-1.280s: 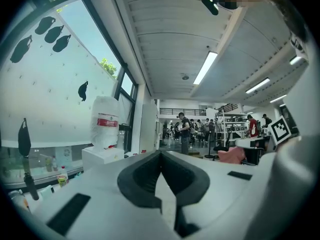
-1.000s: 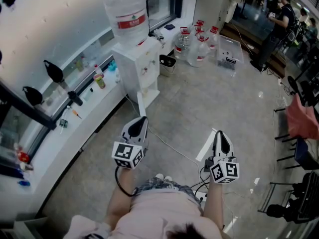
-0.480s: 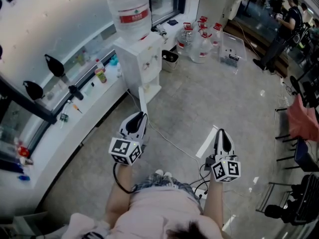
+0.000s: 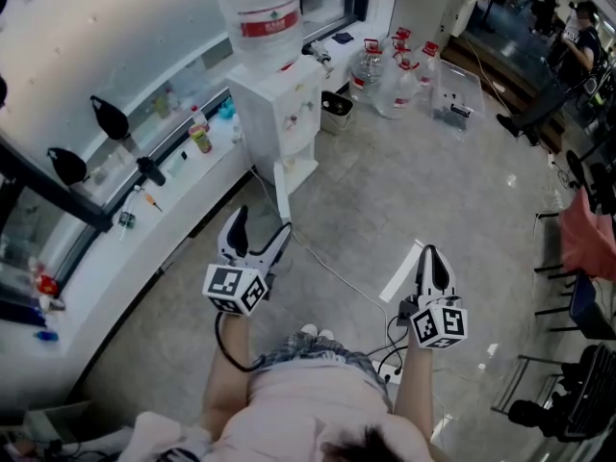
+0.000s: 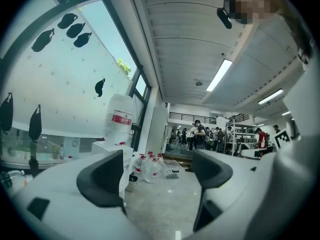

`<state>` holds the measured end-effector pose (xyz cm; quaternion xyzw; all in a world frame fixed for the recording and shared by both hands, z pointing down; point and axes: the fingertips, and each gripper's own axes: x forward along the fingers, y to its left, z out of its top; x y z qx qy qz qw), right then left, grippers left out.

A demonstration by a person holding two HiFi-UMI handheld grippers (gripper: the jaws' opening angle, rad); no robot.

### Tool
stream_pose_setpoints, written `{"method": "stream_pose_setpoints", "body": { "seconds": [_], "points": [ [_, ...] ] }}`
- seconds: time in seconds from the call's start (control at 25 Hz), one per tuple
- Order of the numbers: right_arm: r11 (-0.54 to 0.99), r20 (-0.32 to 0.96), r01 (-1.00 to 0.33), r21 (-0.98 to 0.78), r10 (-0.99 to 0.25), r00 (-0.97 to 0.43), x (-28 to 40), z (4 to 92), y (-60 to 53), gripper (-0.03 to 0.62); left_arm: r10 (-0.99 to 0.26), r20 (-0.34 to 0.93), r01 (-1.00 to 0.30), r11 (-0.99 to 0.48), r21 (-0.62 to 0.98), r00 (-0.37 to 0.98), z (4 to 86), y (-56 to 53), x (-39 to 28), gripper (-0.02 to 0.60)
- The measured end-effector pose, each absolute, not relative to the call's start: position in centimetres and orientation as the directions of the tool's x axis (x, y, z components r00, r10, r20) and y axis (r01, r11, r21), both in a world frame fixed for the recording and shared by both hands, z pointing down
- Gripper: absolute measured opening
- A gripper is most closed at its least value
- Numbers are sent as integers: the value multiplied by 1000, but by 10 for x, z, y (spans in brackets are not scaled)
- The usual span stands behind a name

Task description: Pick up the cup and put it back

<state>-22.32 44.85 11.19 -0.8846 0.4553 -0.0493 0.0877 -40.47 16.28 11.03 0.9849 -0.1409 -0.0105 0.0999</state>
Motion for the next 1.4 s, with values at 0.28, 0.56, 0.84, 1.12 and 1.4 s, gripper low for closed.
{"method": "stream_pose_setpoints", "body": {
  "seconds": [0.28, 0.56, 0.84, 1.12, 1.4],
  "points": [
    [-580, 10, -787, -211, -806, 592, -212, 113, 438, 17, -267, 32, -268, -944, 191, 963, 116, 151, -395, 420],
    [-571, 12, -795, -203, -814, 581, -204, 123, 412, 17, -236, 40, -239, -962, 135, 971, 121, 136, -376, 420],
    [-557, 24, -805, -206, -825, 564, -186, 130, 388, 17, -223, 54, -229, -963, 142, 973, 127, 118, -350, 419],
    [-545, 35, -811, -211, -834, 551, -128, 146, 369, 17, -238, 82, -248, -958, 146, 968, 147, 101, -299, 419],
    [-472, 57, -848, -241, -879, 474, -16, 175, 298, 17, -363, 75, -370, -919, 132, 929, 159, 45, -217, 420]
  ]
}}
